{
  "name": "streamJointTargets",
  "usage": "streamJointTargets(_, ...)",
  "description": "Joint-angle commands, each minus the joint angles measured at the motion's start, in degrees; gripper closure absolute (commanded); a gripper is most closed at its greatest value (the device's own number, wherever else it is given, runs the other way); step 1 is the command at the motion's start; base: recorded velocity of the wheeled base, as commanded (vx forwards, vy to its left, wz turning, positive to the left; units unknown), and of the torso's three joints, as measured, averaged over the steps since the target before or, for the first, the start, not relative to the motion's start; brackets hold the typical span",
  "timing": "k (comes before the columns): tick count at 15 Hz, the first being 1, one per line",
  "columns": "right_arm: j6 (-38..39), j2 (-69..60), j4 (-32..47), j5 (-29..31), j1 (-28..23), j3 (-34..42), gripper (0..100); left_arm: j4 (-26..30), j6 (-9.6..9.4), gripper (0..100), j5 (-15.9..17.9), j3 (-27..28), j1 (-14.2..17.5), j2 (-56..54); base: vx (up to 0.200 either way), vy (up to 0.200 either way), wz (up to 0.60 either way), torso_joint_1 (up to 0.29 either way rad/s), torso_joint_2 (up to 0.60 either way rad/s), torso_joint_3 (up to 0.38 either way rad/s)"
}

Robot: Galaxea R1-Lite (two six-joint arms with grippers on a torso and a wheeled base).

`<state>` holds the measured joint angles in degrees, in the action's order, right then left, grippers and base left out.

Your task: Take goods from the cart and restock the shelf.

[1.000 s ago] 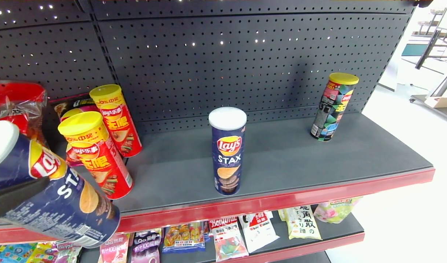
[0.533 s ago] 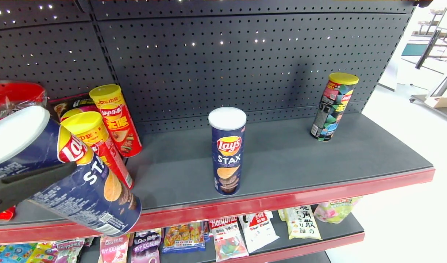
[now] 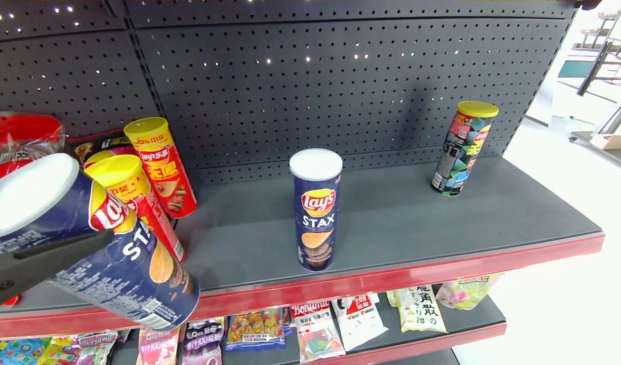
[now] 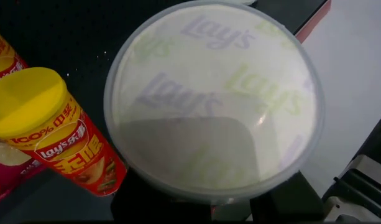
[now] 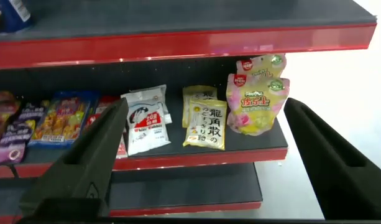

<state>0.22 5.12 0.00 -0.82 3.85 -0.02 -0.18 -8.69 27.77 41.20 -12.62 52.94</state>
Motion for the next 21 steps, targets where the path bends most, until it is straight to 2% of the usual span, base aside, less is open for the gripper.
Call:
streamJointTargets(1, 0.1, 0.2, 0.1, 0.1, 0.0, -0.1, 0, 0.0, -0.01, 100, 0.0, -0.2, -0.1, -0.2, 0.000, 0.000, 0.00, 0.000, 0.00, 0.000)
streamJointTargets(3, 0.0, 0.2, 0.1, 0.0, 0.0, -0.1, 0, -0.1, -0.01, 100, 0.0, 0.3, -0.7, 0.1, 0.000, 0.000, 0.00, 0.000, 0.00, 0.000)
streamJointTargets(6, 0.0, 0.2, 0.1, 0.0, 0.0, -0.1, 0, -0.3, -0.10, 100, -0.1, 0.3, -3.5, 0.1, 0.000, 0.000, 0.00, 0.000, 0.00, 0.000)
streamJointTargets(8, 0.0, 0.2, 0.1, 0.0, 0.0, -0.1, 0, -0.3, -0.36, 100, -0.3, 0.4, -6.9, 1.2, 0.000, 0.000, 0.00, 0.000, 0.00, 0.000)
streamJointTargets(9, 0.0, 0.2, 0.1, 0.0, 0.0, -0.1, 0, -0.5, -0.80, 100, -0.3, 0.8, -7.1, 2.5, 0.000, 0.000, 0.00, 0.000, 0.00, 0.000)
streamJointTargets(10, 0.0, 0.2, 0.1, 0.0, 0.0, -0.1, 0, -1.6, -1.68, 100, -0.6, 1.3, -7.1, 4.3, 0.000, 0.000, 0.00, 0.000, 0.00, 0.000)
streamJointTargets(12, 0.0, 0.2, 0.1, 0.0, 0.0, -0.1, 0, -5.3, -2.12, 100, -1.9, 1.7, -7.1, 7.9, 0.000, 0.000, 0.00, 0.000, 0.00, 0.000)
streamJointTargets(17, 0.0, 0.2, 0.1, 0.0, 0.0, -0.1, 0, -15.2, -2.21, 100, -7.4, 6.2, -7.5, 22.4, 0.000, 0.000, 0.00, 0.000, 0.00, 0.000)
streamJointTargets(18, 0.0, 0.2, 0.1, 0.0, 0.0, -0.1, 0, -16.3, -2.03, 100, -7.9, 8.2, -9.4, 25.5, 0.000, 0.000, 0.00, 0.000, 0.00, 0.000)
streamJointTargets(21, 0.0, 0.2, 0.1, 0.0, 0.0, -0.1, 0, -17.8, -2.29, 100, -7.9, 12.0, -10.1, 32.0, 0.000, 0.000, 0.00, 0.000, 0.00, 0.000)
